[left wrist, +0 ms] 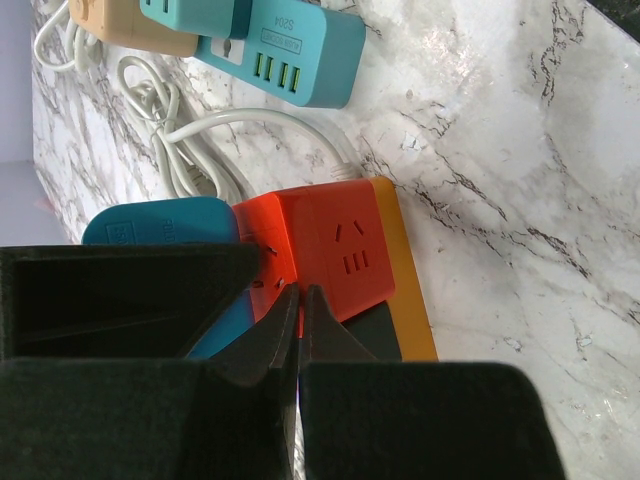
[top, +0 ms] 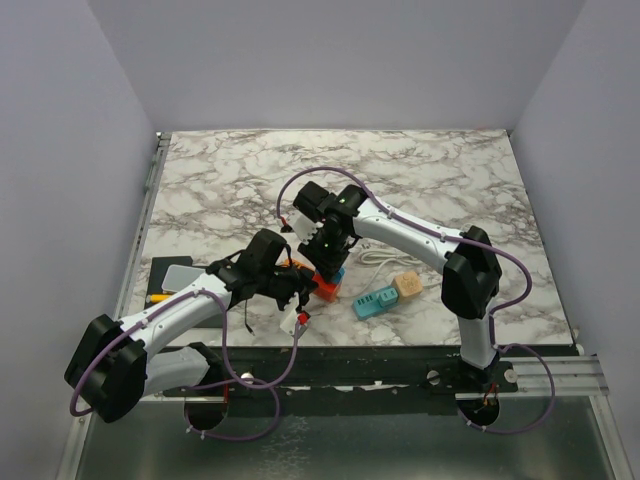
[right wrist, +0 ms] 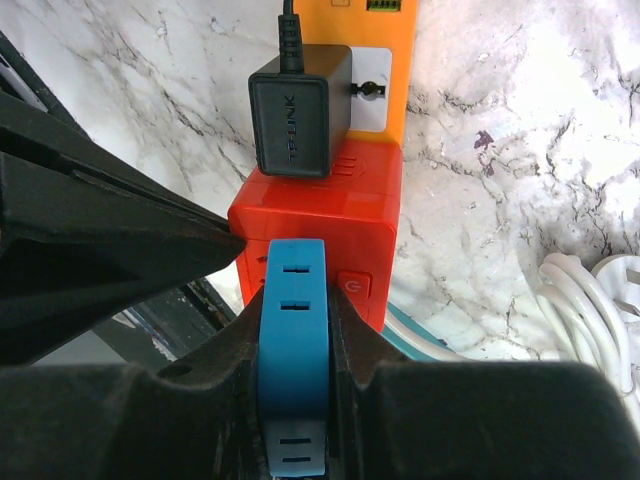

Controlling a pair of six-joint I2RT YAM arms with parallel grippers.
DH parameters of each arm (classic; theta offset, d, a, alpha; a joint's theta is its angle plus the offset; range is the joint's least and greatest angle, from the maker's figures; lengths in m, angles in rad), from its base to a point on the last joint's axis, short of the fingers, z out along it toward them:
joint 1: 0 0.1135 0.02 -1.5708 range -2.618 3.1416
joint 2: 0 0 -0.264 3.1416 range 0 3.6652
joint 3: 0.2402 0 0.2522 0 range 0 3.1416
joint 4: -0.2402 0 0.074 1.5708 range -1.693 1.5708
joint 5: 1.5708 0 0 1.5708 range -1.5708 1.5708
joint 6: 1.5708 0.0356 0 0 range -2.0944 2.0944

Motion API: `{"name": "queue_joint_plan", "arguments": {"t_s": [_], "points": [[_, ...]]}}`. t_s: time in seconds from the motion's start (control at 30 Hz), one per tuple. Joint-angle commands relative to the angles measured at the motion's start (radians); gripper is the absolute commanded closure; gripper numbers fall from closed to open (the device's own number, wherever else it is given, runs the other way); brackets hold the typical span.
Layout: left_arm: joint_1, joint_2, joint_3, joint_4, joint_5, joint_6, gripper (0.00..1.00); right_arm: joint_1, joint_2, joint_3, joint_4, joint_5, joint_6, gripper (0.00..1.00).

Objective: Insert the plug

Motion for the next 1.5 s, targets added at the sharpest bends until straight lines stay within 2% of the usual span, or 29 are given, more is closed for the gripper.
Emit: {"name": "queue_joint_plan", "arguments": {"t_s": [0.0, 0.1, 0.13, 0.33, 0.43, 0.57, 0.7, 0.83, 1.0, 1.2, 1.3, 1.47], "points": [[-0.002, 0.008, -0.032, -0.043, -0.047, -0.007, 1.00, 0.011, 0.053, -0.049, -0.048, 0.037, -0.015, 0.99], [-0.002, 0.009, -0.032, -0.040, -0.047, -0.007, 1.00, 0.011, 0.053, -0.041, -0.052, 0.050, -0.005, 0.99], [-0.002, 0.010, -0.033, -0.039, -0.048, -0.005, 1.00, 0.011, 0.051, -0.033, -0.055, 0.053, -0.002, 0.95], [-0.002, 0.005, -0.036, -0.039, -0.048, -0.001, 1.00, 0.011, 0.018, 0.030, -0.041, 0.031, 0.002, 0.58], [-0.003, 0.003, -0.037, -0.039, -0.050, 0.001, 1.00, 0.011, 0.016, 0.059, -0.048, 0.032, 0.000, 0.53], [-0.003, -0.001, -0.043, -0.039, -0.047, 0.003, 1.00, 0.011, 0.005, 0.079, -0.046, 0.033, -0.006, 0.52], [-0.003, -0.006, -0.047, -0.039, -0.054, 0.005, 1.00, 0.011, -0.019, 0.102, -0.044, 0.032, -0.002, 0.52], [-0.003, -0.003, -0.045, -0.039, -0.055, 0.006, 1.00, 0.011, -0.033, 0.098, -0.046, 0.030, 0.003, 0.56], [-0.003, -0.003, -0.042, -0.039, -0.054, 0.003, 1.00, 0.011, -0.030, 0.056, -0.048, 0.020, 0.002, 0.67], [-0.003, 0.000, -0.038, -0.039, -0.064, -0.006, 1.00, 0.011, -0.028, 0.041, -0.048, 0.025, -0.004, 0.90], [-0.002, -0.001, -0.036, -0.039, -0.066, -0.012, 1.00, 0.011, -0.027, 0.029, -0.046, 0.029, -0.006, 0.98], [-0.002, -0.005, -0.034, -0.039, -0.070, -0.021, 1.00, 0.011, -0.034, -0.002, -0.036, 0.037, -0.004, 0.99]]}}
